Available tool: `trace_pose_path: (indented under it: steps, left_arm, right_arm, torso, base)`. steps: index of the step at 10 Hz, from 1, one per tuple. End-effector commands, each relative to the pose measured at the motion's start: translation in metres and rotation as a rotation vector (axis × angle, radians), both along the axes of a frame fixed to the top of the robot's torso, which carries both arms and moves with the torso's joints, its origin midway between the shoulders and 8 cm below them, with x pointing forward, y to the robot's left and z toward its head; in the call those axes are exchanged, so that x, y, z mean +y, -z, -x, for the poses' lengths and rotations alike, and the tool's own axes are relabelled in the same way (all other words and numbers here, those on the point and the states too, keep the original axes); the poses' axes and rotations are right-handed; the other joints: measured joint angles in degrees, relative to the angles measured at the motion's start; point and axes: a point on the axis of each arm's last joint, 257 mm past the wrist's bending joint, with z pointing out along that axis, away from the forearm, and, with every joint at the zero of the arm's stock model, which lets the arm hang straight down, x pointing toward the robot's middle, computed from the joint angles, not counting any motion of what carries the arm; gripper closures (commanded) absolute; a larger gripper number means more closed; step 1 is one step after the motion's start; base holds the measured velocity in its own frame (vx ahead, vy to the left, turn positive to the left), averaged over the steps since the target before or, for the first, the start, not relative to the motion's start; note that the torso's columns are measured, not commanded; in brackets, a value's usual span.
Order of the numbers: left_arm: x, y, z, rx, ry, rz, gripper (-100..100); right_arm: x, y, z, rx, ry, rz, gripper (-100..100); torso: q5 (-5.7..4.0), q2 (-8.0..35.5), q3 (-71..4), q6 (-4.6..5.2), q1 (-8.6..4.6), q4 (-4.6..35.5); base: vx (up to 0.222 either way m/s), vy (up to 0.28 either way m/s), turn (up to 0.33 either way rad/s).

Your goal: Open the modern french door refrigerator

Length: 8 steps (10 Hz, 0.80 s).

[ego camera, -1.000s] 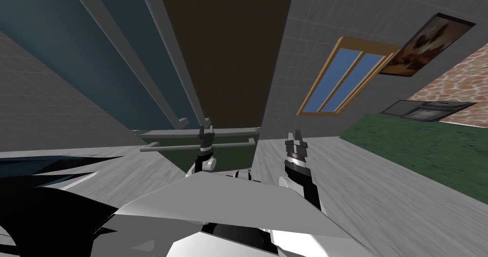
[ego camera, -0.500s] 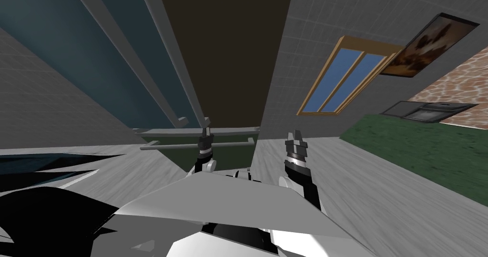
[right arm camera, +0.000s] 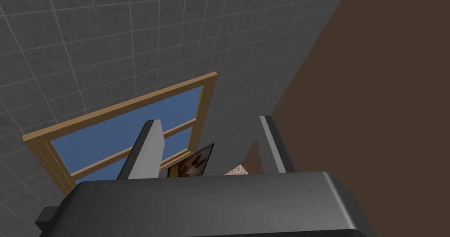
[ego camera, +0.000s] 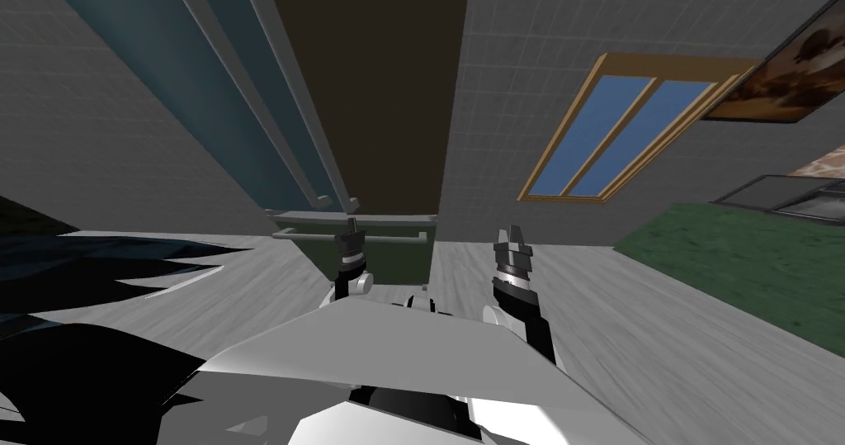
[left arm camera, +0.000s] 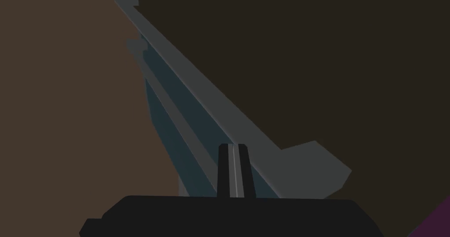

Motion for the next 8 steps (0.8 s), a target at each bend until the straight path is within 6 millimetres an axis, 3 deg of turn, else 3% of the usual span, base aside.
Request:
trace_pose_path:
  steps: [1, 3, 4, 8]
  left_arm:
    - [0.011, -0.006, 0.0, 0.006, -0.066, 0.0, 100]
    - [0.012, -0.007, 0.001, 0.006, -0.074, 0.001, 100]
    - [0.012, -0.01, 0.0, 0.006, -0.064, -0.032, -100]
    - [0.002, -0.009, -0.004, -0.002, -0.003, -0.042, -100]
  right_arm:
    - [0.0, 0.0, 0.0, 0.0, 0.0, 0.0, 0]
    - [0.0, 0.0, 0.0, 0.0, 0.0, 0.0, 0]
    - [0.0, 0.0, 0.0, 0.0, 0.0, 0.0, 0]
    - [0.0, 0.0, 0.0, 0.0, 0.0, 0.001, 0]
  torso:
    - [-0.06, -0.1, -0.1, 0.0, -0.21, 0.0]
    - [-0.12, 0.0, 0.0, 0.01, -0.37, 0.0]
    - [-0.03, -0.1, 0.0, 0.03, 0.0, 0.0]
    - [-0.02, 0.0, 0.0, 0.01, -0.03, 0.0]
  base:
    - [-0.076, -0.203, 0.15]
    - [-0.079, -0.151, 0.1]
    - [-0.003, -0.002, -0.032]
    - [0.033, 0.109, -0.078]
